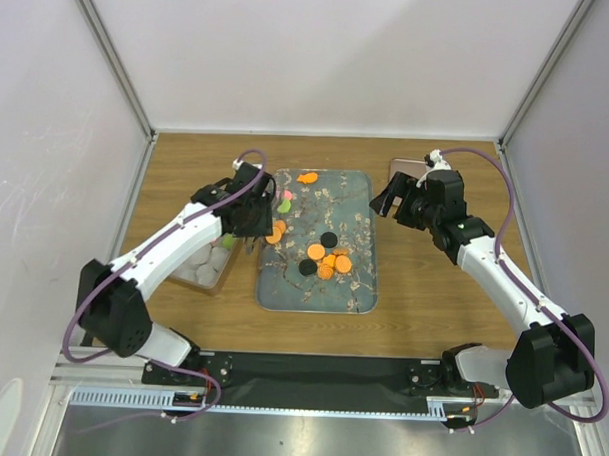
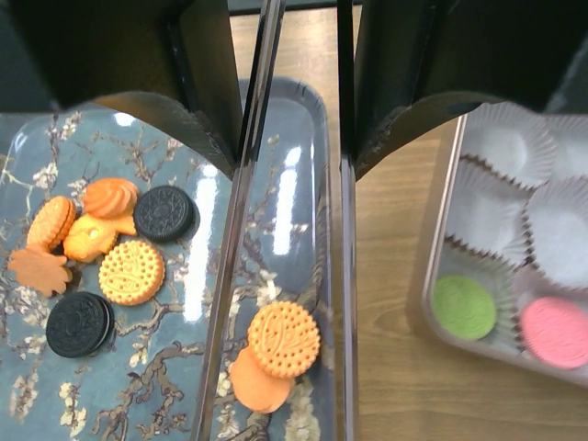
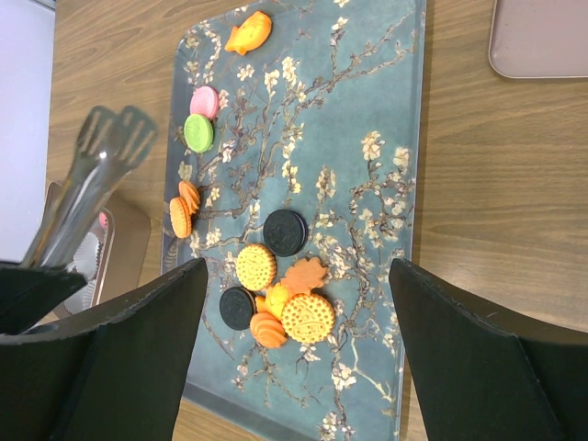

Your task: Pack the cookies

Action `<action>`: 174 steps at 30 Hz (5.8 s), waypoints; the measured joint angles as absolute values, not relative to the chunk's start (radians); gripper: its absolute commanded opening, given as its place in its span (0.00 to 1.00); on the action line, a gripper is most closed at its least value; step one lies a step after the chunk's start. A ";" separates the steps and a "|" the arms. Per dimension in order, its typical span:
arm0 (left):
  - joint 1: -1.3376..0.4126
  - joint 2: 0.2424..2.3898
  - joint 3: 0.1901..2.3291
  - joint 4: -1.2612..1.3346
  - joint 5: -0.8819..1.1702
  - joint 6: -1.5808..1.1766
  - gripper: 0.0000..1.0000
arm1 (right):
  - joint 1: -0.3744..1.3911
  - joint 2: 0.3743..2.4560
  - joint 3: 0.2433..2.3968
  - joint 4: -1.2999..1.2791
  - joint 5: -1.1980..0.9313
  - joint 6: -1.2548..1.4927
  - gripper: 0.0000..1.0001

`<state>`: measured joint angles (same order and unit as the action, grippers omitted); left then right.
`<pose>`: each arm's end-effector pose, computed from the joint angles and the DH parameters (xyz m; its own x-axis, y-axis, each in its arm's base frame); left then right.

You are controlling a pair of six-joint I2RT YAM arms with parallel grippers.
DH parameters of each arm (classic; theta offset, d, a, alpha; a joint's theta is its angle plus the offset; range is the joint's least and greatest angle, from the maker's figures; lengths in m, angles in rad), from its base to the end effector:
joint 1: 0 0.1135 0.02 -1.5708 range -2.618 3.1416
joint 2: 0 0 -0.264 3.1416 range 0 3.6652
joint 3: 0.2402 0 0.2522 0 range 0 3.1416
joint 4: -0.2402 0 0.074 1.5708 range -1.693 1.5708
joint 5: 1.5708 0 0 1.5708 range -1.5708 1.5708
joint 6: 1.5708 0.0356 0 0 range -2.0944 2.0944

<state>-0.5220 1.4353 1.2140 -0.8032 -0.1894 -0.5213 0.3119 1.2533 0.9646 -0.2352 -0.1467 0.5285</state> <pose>0.2574 -0.1403 0.2867 -0.8439 -0.0788 -0.5306 -0.0177 0.9927 -0.1192 0.2688 0.0921 0.2974 -0.6250 0.3226 -0.7109 -0.1261 0.8569 0.4998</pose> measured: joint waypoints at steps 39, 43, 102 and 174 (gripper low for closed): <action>-0.532 1.715 1.313 -0.729 -0.192 -0.493 0.51 | 0.312 1.254 0.965 -0.235 -0.147 0.529 0.87; -0.532 1.716 1.313 -0.719 -0.191 -0.493 0.50 | 0.312 1.253 0.965 -0.235 -0.147 0.529 0.87; -0.533 1.672 1.287 -0.758 -0.150 -0.484 0.39 | 0.312 1.254 0.964 -0.235 -0.147 0.529 0.87; 0.120 0.920 0.824 -1.003 -0.067 -0.613 0.36 | 0.312 1.278 0.965 -0.234 -0.192 0.535 0.87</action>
